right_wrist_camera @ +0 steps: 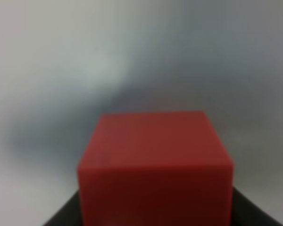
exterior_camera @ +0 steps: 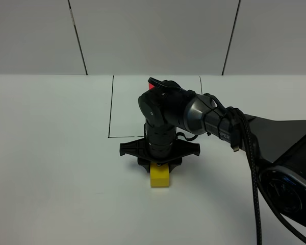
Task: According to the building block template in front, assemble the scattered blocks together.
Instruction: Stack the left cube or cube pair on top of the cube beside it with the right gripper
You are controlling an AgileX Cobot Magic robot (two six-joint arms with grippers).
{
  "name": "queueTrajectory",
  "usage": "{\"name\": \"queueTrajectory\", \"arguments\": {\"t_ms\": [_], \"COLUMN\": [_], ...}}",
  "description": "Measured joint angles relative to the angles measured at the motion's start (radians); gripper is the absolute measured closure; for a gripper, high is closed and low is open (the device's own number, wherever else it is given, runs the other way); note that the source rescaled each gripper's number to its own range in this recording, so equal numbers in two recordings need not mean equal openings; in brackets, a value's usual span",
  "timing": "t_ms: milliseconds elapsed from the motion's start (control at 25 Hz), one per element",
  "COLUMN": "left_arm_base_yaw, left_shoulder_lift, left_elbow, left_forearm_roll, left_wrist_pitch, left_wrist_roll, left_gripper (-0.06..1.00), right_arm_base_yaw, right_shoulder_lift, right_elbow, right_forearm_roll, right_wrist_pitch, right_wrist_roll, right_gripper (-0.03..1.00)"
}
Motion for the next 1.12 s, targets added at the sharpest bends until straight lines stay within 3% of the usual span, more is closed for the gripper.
{"name": "queueTrajectory", "arguments": {"t_ms": [920, 1000, 1120], "left_arm_base_yaw": [0.0, 0.0, 0.0], "left_shoulder_lift": [0.0, 0.0, 0.0], "left_elbow": [0.0, 0.0, 0.0], "left_forearm_roll": [0.0, 0.0, 0.0], "left_wrist_pitch": [0.0, 0.0, 0.0], "left_wrist_roll": [0.0, 0.0, 0.0], "left_gripper": [0.57, 0.57, 0.57], "right_arm_base_yaw": [-0.001, -0.001, 0.0], "right_shoulder_lift": [0.028, 0.028, 0.028], "right_elbow": [0.0, 0.0, 0.0], "right_forearm_roll": [0.038, 0.061, 0.077], "right_wrist_pitch": [-0.009, -0.015, -0.021], "right_wrist_roll": [-0.038, -0.038, -0.038], "right_gripper": [0.95, 0.81, 0.36]}}
